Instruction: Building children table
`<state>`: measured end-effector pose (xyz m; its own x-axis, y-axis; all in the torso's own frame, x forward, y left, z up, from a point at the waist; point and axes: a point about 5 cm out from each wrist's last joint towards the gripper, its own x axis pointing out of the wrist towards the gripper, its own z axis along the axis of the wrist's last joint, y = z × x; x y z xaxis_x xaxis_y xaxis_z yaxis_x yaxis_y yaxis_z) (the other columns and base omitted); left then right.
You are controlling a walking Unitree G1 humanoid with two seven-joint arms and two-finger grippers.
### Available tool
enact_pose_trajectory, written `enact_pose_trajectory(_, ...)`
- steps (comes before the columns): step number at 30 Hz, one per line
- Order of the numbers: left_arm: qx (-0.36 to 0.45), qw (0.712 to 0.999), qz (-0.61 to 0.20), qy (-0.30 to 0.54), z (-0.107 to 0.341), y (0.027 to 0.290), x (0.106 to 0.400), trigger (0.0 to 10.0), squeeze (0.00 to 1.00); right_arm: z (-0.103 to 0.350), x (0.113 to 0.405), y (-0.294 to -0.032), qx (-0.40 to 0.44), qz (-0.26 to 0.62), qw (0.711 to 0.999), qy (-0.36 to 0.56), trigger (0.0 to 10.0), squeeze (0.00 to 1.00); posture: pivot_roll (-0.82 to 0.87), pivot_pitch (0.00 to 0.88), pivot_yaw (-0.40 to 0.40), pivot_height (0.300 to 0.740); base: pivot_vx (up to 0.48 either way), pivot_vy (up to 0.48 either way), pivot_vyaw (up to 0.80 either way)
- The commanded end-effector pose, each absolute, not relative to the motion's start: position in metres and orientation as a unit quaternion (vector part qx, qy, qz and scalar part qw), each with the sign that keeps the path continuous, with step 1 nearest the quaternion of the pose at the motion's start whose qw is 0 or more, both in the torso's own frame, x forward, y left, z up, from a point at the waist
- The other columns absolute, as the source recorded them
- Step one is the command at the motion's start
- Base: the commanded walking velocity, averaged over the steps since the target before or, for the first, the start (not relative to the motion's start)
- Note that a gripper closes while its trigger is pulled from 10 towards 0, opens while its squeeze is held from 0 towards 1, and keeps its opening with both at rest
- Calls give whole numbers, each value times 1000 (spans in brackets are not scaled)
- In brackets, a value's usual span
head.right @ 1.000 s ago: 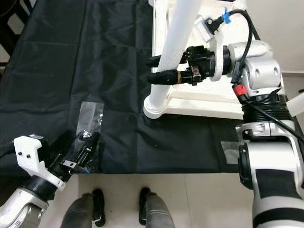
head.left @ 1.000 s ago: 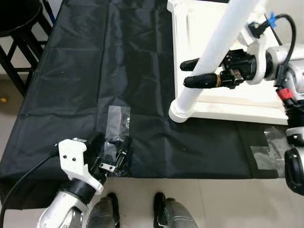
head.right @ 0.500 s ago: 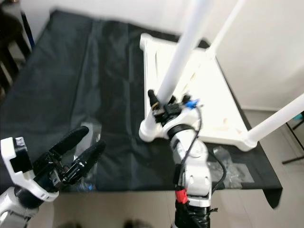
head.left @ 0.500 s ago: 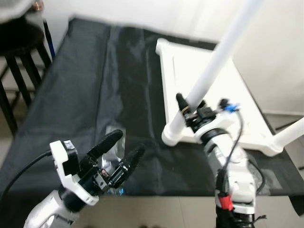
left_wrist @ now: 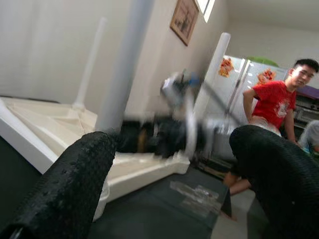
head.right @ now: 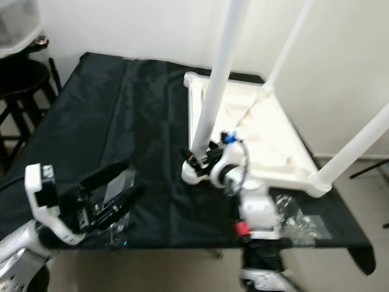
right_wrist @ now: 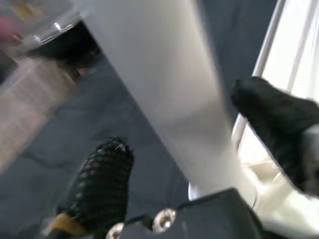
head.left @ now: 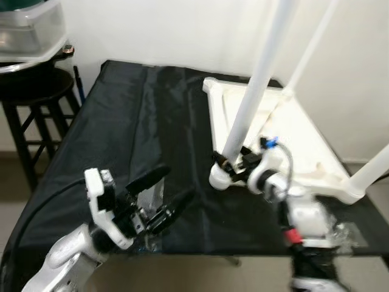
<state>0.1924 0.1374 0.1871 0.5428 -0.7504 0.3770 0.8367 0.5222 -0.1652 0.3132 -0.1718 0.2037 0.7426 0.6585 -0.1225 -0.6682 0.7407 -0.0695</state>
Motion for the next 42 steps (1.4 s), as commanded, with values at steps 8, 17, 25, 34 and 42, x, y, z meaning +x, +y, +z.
enact_pose_trajectory(8,-153,867,-461,-115,189,138,179,10000,0,293,317,-215,-111,547,828,-52,10000,1000,-17,106,-131,740,0,0,0)
enact_pose_trajectory(17,-125,872,-457,-125,223,148,149,10000,0,329,341,-219,-150,613,775,-18,10000,0,52,272,-129,740,0,0,0)
enact_pose_trajectory(25,-122,867,-462,-140,242,144,141,10000,0,327,337,-221,-145,639,755,-4,10000,0,44,331,-116,740,0,0,0)
enact_pose_trajectory(34,-124,861,-473,-142,251,138,140,10000,0,324,345,-208,-140,654,744,-15,9725,0,48,342,-112,740,0,0,0)
enact_pose_trajectory(42,-125,858,-478,-143,258,134,144,10000,0,332,341,-202,-142,669,728,-53,0,0,17,293,-120,740,0,0,0)
